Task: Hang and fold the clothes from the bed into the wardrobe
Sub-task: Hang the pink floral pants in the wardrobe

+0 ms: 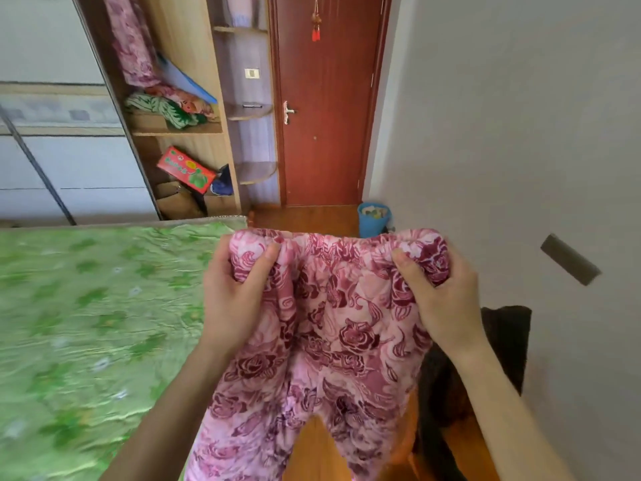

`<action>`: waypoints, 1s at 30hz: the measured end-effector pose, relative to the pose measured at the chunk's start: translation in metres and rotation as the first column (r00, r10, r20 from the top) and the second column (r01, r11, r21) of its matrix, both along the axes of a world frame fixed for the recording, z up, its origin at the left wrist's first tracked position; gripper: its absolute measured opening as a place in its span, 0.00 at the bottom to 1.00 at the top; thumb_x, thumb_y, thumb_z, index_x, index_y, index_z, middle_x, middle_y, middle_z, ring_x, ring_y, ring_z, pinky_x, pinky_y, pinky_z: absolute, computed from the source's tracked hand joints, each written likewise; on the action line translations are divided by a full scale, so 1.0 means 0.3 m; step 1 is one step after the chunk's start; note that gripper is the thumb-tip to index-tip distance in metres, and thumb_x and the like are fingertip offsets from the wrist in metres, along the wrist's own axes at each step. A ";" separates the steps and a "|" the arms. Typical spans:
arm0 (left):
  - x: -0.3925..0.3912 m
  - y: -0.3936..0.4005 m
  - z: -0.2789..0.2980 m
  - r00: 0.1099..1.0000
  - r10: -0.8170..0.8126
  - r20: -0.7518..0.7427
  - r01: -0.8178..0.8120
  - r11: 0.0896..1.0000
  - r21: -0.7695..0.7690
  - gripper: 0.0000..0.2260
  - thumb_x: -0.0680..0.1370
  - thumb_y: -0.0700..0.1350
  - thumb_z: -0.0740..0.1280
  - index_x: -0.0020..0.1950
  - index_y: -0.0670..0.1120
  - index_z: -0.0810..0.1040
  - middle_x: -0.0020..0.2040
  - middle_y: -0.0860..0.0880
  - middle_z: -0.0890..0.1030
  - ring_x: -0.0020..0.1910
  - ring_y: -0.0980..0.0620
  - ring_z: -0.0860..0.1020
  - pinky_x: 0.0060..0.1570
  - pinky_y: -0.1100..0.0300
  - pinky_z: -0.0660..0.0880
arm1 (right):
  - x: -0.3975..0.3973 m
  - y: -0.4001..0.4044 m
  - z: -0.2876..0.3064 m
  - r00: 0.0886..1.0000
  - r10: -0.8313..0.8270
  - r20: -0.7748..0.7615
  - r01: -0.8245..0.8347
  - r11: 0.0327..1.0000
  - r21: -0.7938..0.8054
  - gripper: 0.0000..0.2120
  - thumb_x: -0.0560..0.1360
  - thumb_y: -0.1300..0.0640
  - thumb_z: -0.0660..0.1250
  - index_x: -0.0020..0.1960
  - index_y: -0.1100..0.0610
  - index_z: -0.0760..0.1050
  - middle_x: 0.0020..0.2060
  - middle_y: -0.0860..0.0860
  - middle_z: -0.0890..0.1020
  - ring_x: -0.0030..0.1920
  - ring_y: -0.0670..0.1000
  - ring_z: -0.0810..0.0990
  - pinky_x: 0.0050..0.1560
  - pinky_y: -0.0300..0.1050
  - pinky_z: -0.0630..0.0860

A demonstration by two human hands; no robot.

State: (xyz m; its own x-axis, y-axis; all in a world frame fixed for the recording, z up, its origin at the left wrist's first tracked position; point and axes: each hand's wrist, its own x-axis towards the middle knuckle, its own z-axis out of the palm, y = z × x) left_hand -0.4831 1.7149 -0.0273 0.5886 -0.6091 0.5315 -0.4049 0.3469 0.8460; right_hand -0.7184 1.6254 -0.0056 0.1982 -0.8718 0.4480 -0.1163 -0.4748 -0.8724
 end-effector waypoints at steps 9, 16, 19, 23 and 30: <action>-0.173 -0.231 0.069 0.995 0.094 0.033 -0.093 0.995 -0.022 0.12 0.80 0.51 0.71 0.50 0.42 0.77 0.41 0.55 0.80 0.40 0.59 0.75 0.44 0.61 0.75 | -0.156 -0.347 0.021 0.990 0.123 0.067 -0.126 0.991 0.043 0.11 0.78 0.48 0.72 0.61 0.44 0.78 0.54 0.40 0.85 0.56 0.41 0.84 0.60 0.50 0.83; -0.216 -0.340 0.107 0.992 0.102 0.075 -0.103 0.995 0.003 0.06 0.83 0.46 0.68 0.55 0.44 0.78 0.45 0.60 0.83 0.45 0.64 0.78 0.49 0.68 0.74 | -0.173 -0.492 0.056 0.968 0.194 0.162 -0.204 0.978 0.047 0.09 0.81 0.54 0.70 0.60 0.49 0.78 0.53 0.41 0.86 0.55 0.43 0.85 0.58 0.49 0.83; -0.207 -0.389 0.087 0.992 0.121 0.045 -0.120 0.993 -0.006 0.06 0.83 0.47 0.67 0.56 0.45 0.79 0.47 0.59 0.84 0.47 0.62 0.80 0.52 0.66 0.75 | -0.166 -0.548 0.049 0.958 0.230 0.171 -0.243 0.968 0.058 0.09 0.80 0.55 0.71 0.60 0.49 0.79 0.53 0.41 0.86 0.55 0.44 0.86 0.58 0.50 0.83; -0.174 -0.464 0.046 0.989 0.135 0.055 -0.137 0.990 0.036 0.06 0.83 0.48 0.68 0.53 0.46 0.78 0.44 0.59 0.83 0.45 0.63 0.78 0.49 0.65 0.75 | -0.143 -0.636 0.021 0.956 0.243 0.164 -0.258 0.963 0.079 0.12 0.80 0.54 0.72 0.62 0.49 0.79 0.54 0.44 0.86 0.57 0.46 0.85 0.58 0.55 0.84; -0.034 -0.638 -0.026 0.990 0.133 0.047 -0.136 0.989 0.058 0.10 0.82 0.51 0.69 0.52 0.44 0.77 0.46 0.46 0.82 0.44 0.57 0.77 0.49 0.60 0.76 | -0.028 -0.807 -0.001 0.966 0.199 0.167 -0.217 0.972 0.095 0.08 0.78 0.55 0.74 0.55 0.46 0.81 0.50 0.43 0.87 0.52 0.46 0.87 0.58 0.56 0.84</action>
